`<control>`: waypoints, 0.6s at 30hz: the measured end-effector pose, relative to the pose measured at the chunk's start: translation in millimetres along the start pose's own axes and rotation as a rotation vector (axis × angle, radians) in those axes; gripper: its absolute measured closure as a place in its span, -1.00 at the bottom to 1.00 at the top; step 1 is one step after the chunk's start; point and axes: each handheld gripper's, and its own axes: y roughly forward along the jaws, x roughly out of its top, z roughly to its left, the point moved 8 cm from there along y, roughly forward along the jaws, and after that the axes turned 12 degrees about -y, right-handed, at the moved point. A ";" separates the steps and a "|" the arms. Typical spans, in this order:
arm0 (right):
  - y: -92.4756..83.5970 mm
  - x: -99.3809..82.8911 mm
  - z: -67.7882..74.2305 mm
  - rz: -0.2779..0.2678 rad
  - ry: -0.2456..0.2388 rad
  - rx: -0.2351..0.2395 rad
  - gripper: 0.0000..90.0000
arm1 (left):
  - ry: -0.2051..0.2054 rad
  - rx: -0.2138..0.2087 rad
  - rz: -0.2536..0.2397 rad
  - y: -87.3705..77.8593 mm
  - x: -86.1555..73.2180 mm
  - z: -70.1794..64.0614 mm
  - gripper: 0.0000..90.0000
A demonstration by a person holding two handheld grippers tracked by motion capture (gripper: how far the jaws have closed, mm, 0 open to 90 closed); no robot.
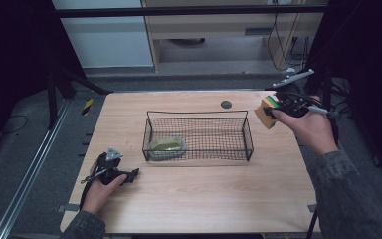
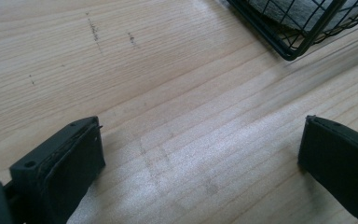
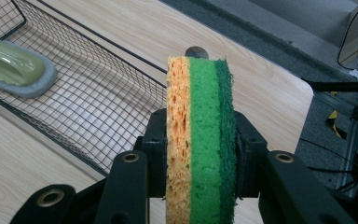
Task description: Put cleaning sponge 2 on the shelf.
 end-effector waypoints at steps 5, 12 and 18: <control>13.6 8.8 7.9 0.013 -0.014 0.020 0.43 | -0.001 0.000 0.000 0.0 0.0 -0.1 -1.00; 30.4 19.2 23.5 -0.010 -0.028 0.039 0.44 | 0.000 -0.001 0.000 0.1 0.1 0.0 -1.00; 43.8 22.1 37.3 -0.007 -0.042 0.055 0.44 | 0.000 -0.001 0.000 0.4 0.4 0.1 -1.00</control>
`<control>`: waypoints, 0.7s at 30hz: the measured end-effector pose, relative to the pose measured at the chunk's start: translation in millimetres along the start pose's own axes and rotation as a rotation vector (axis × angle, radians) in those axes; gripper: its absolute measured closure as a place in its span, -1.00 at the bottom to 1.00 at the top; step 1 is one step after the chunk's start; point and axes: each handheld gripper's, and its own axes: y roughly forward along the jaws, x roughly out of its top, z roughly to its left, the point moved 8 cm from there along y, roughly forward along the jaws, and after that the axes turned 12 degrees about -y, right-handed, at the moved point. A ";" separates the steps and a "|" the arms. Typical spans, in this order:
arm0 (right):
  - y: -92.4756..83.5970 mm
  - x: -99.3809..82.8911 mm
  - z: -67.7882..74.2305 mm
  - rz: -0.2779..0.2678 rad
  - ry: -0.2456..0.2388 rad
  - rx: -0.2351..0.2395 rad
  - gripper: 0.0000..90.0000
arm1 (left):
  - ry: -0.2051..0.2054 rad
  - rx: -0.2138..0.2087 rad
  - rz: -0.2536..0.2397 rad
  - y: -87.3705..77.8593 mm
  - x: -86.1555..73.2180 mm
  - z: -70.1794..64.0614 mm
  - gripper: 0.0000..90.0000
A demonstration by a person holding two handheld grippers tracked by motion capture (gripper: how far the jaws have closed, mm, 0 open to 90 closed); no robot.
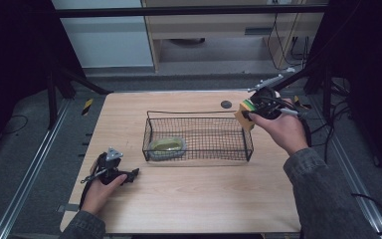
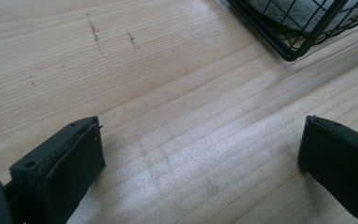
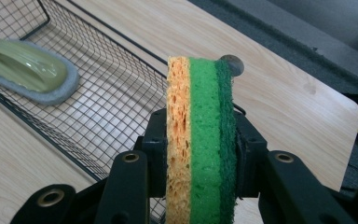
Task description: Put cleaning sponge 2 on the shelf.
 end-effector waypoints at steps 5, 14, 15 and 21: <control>8.8 -0.1 6.1 0.022 -0.013 0.015 0.43 | -0.001 0.000 0.000 0.2 0.2 0.1 -1.00; 37.9 -6.2 12.0 0.064 -0.023 0.027 0.43 | 0.001 0.000 0.002 0.3 0.3 0.3 -1.00; 46.1 -7.3 10.6 0.079 -0.033 0.021 0.43 | 0.000 0.001 0.000 0.4 0.4 0.3 -1.00; 65.1 -8.5 9.5 0.101 -0.030 0.037 0.44 | 0.004 0.001 0.004 0.2 0.3 0.6 -1.00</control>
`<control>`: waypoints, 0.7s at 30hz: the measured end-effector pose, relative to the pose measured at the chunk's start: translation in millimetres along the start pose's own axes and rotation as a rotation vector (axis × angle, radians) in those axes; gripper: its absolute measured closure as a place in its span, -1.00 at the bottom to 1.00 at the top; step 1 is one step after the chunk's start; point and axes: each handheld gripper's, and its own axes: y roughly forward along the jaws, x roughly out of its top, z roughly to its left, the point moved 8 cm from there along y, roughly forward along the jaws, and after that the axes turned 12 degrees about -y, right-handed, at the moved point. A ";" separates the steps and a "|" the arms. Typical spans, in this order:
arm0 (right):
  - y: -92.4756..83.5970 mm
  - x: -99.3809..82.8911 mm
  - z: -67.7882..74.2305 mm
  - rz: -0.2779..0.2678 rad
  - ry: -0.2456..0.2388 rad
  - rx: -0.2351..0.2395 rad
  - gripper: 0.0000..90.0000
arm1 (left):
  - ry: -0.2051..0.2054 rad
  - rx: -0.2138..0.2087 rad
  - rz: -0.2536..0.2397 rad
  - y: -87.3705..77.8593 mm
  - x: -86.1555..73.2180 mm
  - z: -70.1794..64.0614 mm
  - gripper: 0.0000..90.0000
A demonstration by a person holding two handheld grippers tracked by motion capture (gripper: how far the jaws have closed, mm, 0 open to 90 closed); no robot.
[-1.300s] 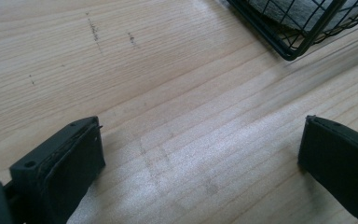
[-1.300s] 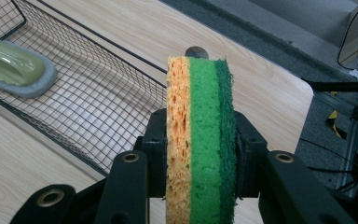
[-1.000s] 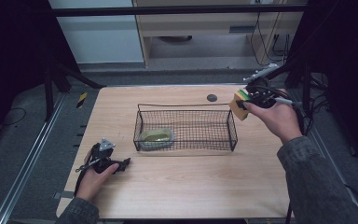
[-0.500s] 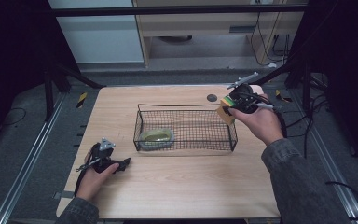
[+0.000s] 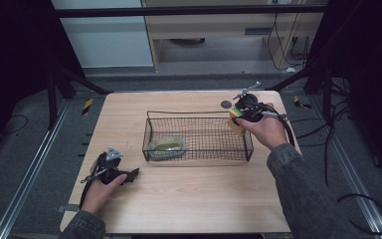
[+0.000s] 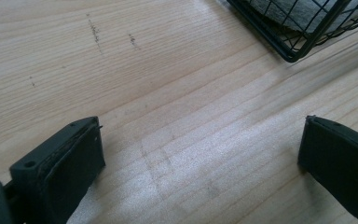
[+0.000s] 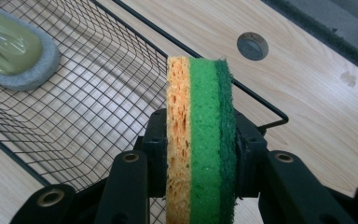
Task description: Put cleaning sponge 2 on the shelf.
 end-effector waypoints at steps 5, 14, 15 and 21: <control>9.1 -3.0 -1.3 0.012 0.009 0.008 0.44 | -0.003 0.000 -0.003 0.2 0.2 -0.2 -1.00; 19.6 -13.1 -6.6 0.025 0.037 0.025 0.44 | -0.007 -0.001 -0.004 0.5 0.4 -0.4 -1.00; 19.6 -13.1 -6.6 0.025 0.037 0.025 0.44 | -0.007 -0.001 -0.004 0.5 0.4 -0.4 -1.00; 24.9 -18.8 -8.7 0.033 0.053 0.031 0.44 | -0.007 -0.001 -0.004 0.5 0.4 -0.4 -1.00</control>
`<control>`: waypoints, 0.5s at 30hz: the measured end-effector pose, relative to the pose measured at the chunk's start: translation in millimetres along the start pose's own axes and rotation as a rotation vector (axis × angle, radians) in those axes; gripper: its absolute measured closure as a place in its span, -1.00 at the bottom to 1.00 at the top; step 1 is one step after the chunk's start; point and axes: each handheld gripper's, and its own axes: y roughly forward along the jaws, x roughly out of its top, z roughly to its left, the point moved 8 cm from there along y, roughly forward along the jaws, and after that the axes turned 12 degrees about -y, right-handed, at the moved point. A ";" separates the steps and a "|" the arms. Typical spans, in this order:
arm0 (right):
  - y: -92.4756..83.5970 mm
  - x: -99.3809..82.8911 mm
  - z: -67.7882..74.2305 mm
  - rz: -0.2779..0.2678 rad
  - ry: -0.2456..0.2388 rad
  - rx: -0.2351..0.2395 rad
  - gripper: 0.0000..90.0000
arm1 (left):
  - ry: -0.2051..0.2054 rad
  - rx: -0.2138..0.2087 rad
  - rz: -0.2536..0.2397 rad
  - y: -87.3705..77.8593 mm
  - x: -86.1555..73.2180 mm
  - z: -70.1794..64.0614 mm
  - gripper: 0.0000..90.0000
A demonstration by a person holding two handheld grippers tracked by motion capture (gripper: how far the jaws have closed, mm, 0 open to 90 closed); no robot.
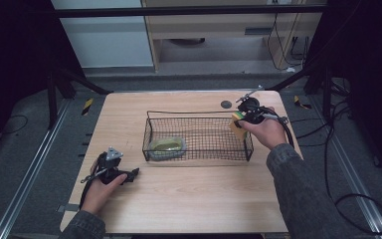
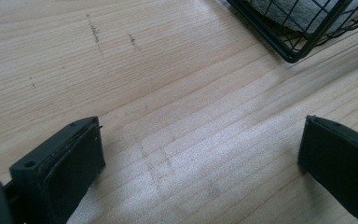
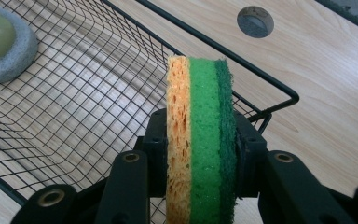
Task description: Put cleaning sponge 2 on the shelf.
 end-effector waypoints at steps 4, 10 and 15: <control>2.2 -2.2 0.2 0.004 0.005 0.006 0.44 | 0.000 0.000 0.000 0.0 0.0 0.0 -1.00; 7.0 -6.4 -1.5 0.009 0.021 0.009 0.44 | 0.004 0.000 0.000 0.0 0.2 0.3 -1.00; 12.4 -11.1 -2.3 0.014 0.029 0.015 0.44 | 0.008 0.001 0.003 -0.1 0.1 0.7 -1.00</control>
